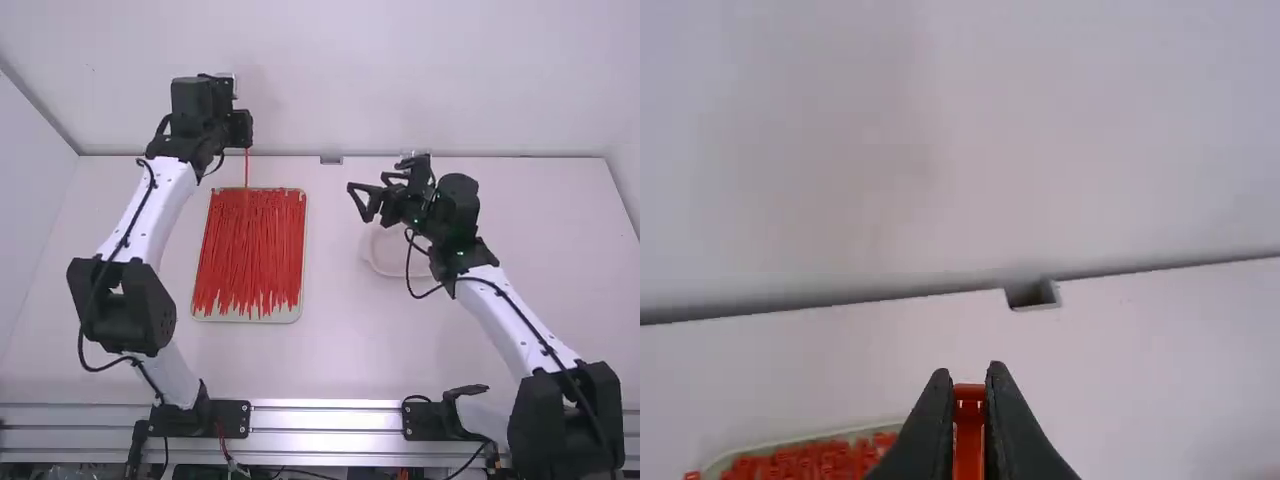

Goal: Fasten the cable tie

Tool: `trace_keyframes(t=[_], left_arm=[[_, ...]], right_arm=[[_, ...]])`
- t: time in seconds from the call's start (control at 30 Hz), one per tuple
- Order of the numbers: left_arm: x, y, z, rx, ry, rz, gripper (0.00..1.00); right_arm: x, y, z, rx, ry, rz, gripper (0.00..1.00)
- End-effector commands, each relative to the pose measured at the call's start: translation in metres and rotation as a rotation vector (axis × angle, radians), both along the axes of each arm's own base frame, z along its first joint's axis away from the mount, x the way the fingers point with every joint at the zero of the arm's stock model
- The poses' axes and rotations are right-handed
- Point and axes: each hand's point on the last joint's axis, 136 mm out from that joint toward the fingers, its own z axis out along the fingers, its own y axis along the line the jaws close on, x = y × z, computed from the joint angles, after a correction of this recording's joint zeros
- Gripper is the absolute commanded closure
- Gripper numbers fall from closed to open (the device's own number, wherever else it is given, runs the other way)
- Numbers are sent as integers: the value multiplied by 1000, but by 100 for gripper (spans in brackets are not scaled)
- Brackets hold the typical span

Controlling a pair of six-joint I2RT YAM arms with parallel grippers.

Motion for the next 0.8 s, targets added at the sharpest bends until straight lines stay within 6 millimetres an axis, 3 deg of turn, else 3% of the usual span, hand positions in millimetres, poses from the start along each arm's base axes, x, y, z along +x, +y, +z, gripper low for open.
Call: trace_keyframes(t=[0.0,0.27,0.43,0.77], left_arm=[[-16,-13,20,3,-36,-40,97],[-47,-11,12,16,0,-46,98],[-77,-13,18,10,-59,-47,98],[-131,-16,8,-141,-194,-18,98]], right_arm=[[0,1,30,15,-56,9,1],[-1,2,34,-55,-36,24,1],[-2,2,33,-51,-28,29,1],[-24,34,32,-15,-3,177,1]])
